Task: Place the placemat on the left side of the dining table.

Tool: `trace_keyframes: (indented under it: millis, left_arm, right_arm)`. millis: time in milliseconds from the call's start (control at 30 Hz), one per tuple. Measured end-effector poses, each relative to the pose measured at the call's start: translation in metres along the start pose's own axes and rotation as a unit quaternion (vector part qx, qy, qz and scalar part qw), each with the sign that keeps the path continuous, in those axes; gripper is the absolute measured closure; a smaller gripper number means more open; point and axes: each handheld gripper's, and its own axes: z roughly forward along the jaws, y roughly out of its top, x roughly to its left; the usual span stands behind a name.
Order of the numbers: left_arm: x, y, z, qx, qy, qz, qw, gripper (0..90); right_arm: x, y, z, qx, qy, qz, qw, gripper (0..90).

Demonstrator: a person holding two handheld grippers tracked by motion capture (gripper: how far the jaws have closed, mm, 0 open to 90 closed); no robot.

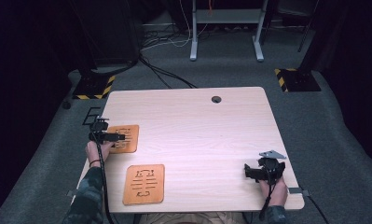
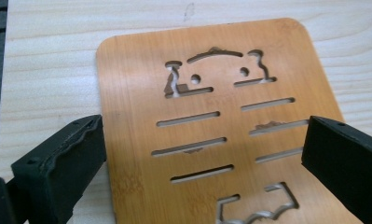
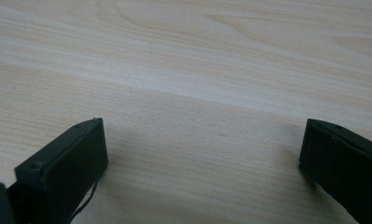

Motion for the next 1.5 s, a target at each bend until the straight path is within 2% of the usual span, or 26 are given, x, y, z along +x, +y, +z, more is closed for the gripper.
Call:
trace_keyframes:
  millis: [100, 167, 300, 333, 400, 500, 567, 600, 800, 867, 900, 933, 967, 1033, 1067, 1100, 1233, 1367, 1433, 1500]
  left_arm:
    - [-0.001, -0.001, -0.003, -0.008, -0.003, -0.001, 1.0000, 0.0]
    - [-0.004, -0.003, -0.010, -0.016, -0.016, 0.001, 0.9997, 0.0]
    - [-0.009, -0.005, -0.021, -0.036, -0.022, 0.002, 0.9991, 0.0]
    - [-0.011, -0.005, -0.026, -0.044, -0.026, 0.008, 0.9987, 0.0]
    - [-0.019, -0.010, -0.035, -0.056, -0.018, 0.033, 0.9978, 0.0]
    - [-0.025, -0.020, -0.039, -0.064, -0.022, 0.046, 0.9966, 0.0]
    - [-0.027, -0.023, -0.041, -0.068, -0.024, 0.048, 0.9963, 0.0]
    - [-0.029, -0.032, -0.045, -0.073, -0.026, 0.052, 0.9956, 0.0]
    - [-0.032, -0.057, -0.057, -0.085, -0.029, 0.061, 0.9941, 0.0]
    - [-0.032, -0.070, -0.063, -0.096, -0.026, 0.058, 0.9933, 0.0]
    - [-0.032, -0.070, -0.063, -0.096, -0.026, 0.058, 0.9933, 0.0]
    - [-0.031, -0.081, -0.067, -0.100, -0.024, 0.056, 0.9932, 0.0]
    - [-0.031, -0.081, -0.067, -0.100, -0.024, 0.056, 0.9932, 0.0]
    - [-0.029, -0.097, -0.071, -0.102, -0.022, 0.054, 0.9931, 0.0]
    - [-0.029, -0.097, -0.071, -0.102, -0.022, 0.054, 0.9931, 0.0]
    - [-0.028, -0.104, -0.071, -0.105, -0.015, 0.054, 0.9929, 0.0]
    - [-0.021, -0.128, -0.071, -0.106, -0.007, 0.042, 0.9935, 0.0]
    - [-0.016, -0.141, -0.070, -0.102, 0.000, 0.037, 0.9941, 0.0]
    - [-0.015, -0.146, -0.066, -0.087, 0.004, 0.043, 0.9953, 0.0]
    - [-0.016, -0.149, -0.064, -0.091, 0.009, 0.045, 0.9948, 0.0]
  right_arm:
    - [0.000, 0.000, 0.000, 0.000, 0.000, 0.000, 1.0000, 0.0]
    - [0.000, 0.000, 0.000, 0.000, 0.000, 0.000, 1.0000, 0.0]
    - [0.000, 0.000, 0.000, 0.000, 0.000, -0.001, 1.0000, 0.0]
    - [0.000, 0.000, 0.000, 0.000, 0.000, 0.000, 1.0000, 0.0]
    - [0.000, 0.000, 0.000, 0.000, 0.000, 0.000, 1.0000, 0.0]
    - [0.000, 0.000, 0.000, 0.000, 0.000, 0.000, 1.0000, 0.0]
    - [0.000, 0.000, 0.000, 0.000, 0.000, 0.000, 1.0000, 0.0]
    - [0.000, 0.000, 0.000, 0.000, 0.000, 0.000, 1.0000, 0.0]
    - [0.000, 0.000, 0.000, 0.000, 0.000, -0.001, 1.0000, 0.0]
    - [0.000, 0.000, 0.000, 0.000, 0.000, 0.000, 1.0000, 0.0]
    - [0.000, 0.000, 0.000, 0.000, 0.000, 0.000, 1.0000, 0.0]
    - [0.000, 0.000, 0.000, 0.000, 0.000, 0.000, 1.0000, 0.0]
    - [0.000, 0.000, 0.000, 0.000, 0.000, 0.000, 1.0000, 0.0]
    - [0.000, 0.000, 0.000, 0.000, 0.000, -0.001, 1.0000, 0.0]
    - [0.000, 0.000, 0.000, 0.000, 0.000, -0.001, 1.0000, 0.0]
    - [0.000, 0.000, 0.000, 0.000, 0.000, 0.000, 1.0000, 0.0]
    - [0.000, 0.000, 0.000, 0.000, 0.000, -0.001, 1.0000, 0.0]
    - [0.000, 0.000, 0.000, 0.000, 0.000, 0.000, 1.0000, 0.0]
    - [0.000, 0.000, 0.000, 0.000, 0.000, 0.000, 1.0000, 0.0]
    - [0.000, 0.000, 0.000, 0.002, 0.000, -0.001, 1.0000, 0.0]
